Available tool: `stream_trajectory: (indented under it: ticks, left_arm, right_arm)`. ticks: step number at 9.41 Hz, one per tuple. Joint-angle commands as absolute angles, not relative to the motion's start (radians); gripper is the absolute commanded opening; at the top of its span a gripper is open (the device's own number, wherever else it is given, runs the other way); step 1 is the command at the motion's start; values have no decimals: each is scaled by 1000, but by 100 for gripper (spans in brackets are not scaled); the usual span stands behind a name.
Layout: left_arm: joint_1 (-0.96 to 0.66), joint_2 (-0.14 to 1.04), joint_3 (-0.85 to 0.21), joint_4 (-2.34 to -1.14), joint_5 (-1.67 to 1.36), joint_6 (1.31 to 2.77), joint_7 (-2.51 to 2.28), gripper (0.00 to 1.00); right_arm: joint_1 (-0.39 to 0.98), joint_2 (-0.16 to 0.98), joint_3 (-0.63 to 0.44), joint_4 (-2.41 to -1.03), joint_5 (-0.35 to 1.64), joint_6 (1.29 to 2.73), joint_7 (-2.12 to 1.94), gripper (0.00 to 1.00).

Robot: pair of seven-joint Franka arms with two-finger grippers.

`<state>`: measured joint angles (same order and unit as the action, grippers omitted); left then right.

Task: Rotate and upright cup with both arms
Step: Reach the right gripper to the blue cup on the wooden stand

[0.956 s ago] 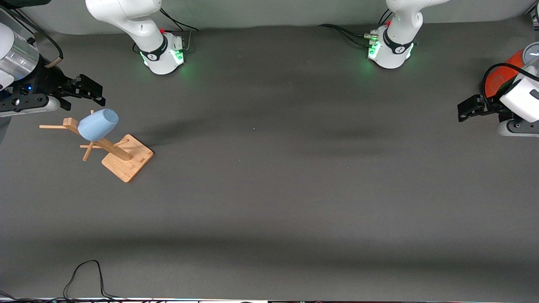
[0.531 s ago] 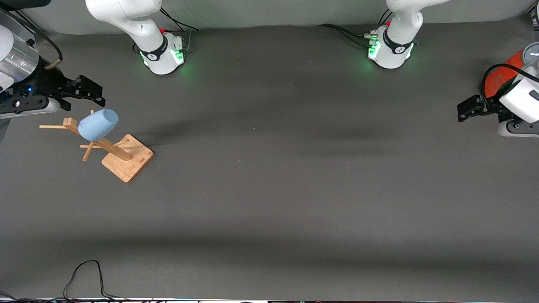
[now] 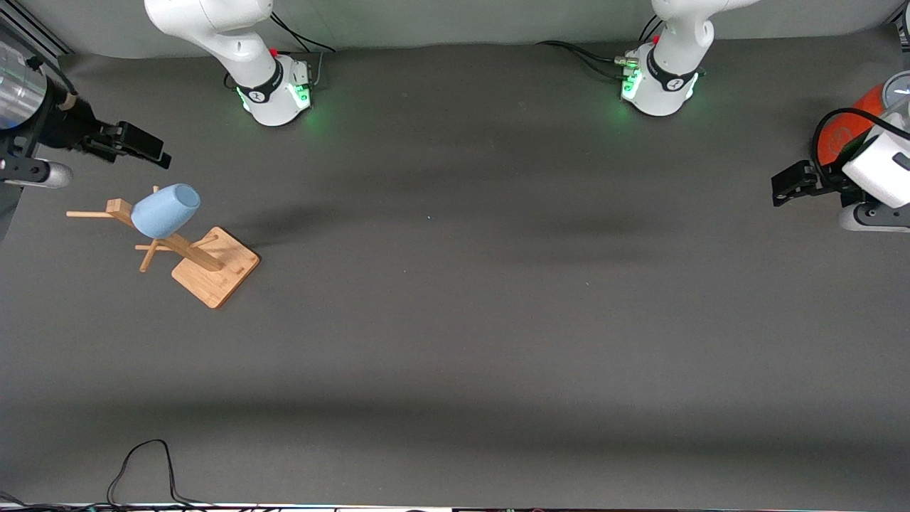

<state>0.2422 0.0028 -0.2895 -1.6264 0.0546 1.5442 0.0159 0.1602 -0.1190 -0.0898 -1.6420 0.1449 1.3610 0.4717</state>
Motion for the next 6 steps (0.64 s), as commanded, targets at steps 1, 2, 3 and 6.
stream_trajectory:
  ticks: [1,2,3,6]
  left_arm:
    - [241,0,-288,-1623,63,1528,12,100]
    - [236,0,-290,-1623,63,1528,11,100]
    - [233,0,-290,-1623,63,1528,6,100]
    - [227,-2,-295,-1624,64,1528,-17,100]
  right_arm:
    - [152,-97,-127,-1609,230,1263,746,100]
    - [152,-84,-155,-1597,247,1200,855,100]
    - [152,-77,-184,-1563,252,1118,888,100]
    - [153,-75,-238,-1561,250,1028,877,100]
